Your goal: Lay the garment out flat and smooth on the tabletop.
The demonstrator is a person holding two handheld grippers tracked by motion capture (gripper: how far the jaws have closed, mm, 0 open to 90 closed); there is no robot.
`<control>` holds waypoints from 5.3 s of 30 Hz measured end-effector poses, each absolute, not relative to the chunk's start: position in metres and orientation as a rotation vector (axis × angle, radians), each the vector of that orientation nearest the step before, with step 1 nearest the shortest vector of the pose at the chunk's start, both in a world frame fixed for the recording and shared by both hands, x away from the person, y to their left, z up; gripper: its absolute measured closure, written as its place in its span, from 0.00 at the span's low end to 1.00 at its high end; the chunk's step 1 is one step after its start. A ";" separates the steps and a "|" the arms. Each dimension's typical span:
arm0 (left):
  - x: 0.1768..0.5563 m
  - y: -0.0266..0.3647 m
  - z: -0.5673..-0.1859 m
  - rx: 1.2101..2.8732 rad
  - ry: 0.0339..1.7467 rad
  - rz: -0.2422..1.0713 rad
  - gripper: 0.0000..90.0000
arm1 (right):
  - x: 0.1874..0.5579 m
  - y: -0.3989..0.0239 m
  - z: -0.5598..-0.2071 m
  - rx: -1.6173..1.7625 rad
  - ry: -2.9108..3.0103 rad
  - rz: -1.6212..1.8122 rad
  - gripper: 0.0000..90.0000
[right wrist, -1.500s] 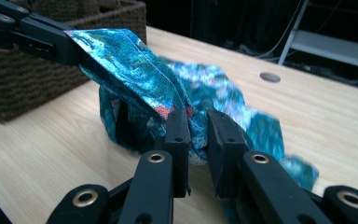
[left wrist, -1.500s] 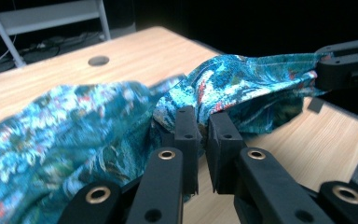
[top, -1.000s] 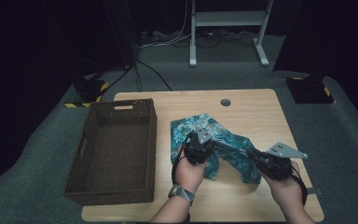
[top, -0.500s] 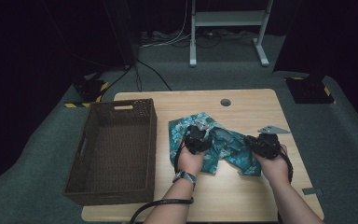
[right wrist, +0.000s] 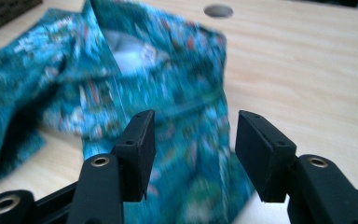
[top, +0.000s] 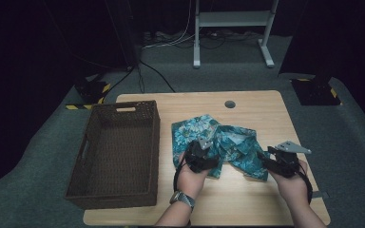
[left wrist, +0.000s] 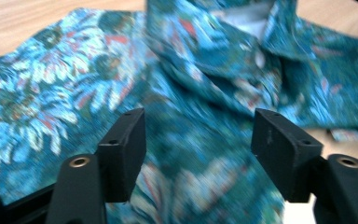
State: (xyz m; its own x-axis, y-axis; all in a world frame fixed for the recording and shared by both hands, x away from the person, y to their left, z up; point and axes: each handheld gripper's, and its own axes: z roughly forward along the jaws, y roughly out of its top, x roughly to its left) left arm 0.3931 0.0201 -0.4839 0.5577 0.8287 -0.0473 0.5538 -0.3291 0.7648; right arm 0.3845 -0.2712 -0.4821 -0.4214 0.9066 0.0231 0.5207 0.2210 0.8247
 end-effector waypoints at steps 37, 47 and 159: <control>0.394 0.041 -0.474 2.008 1.179 0.462 0.95 | 0.381 -0.288 -0.496 1.399 2.014 1.051 0.98; 0.375 0.056 -0.449 1.967 1.142 0.474 0.96 | 0.349 -0.306 -0.479 1.356 1.986 1.049 0.96; 0.392 0.034 -0.530 2.116 1.185 0.532 0.75 | 0.365 -0.232 -0.537 1.329 2.162 0.966 0.52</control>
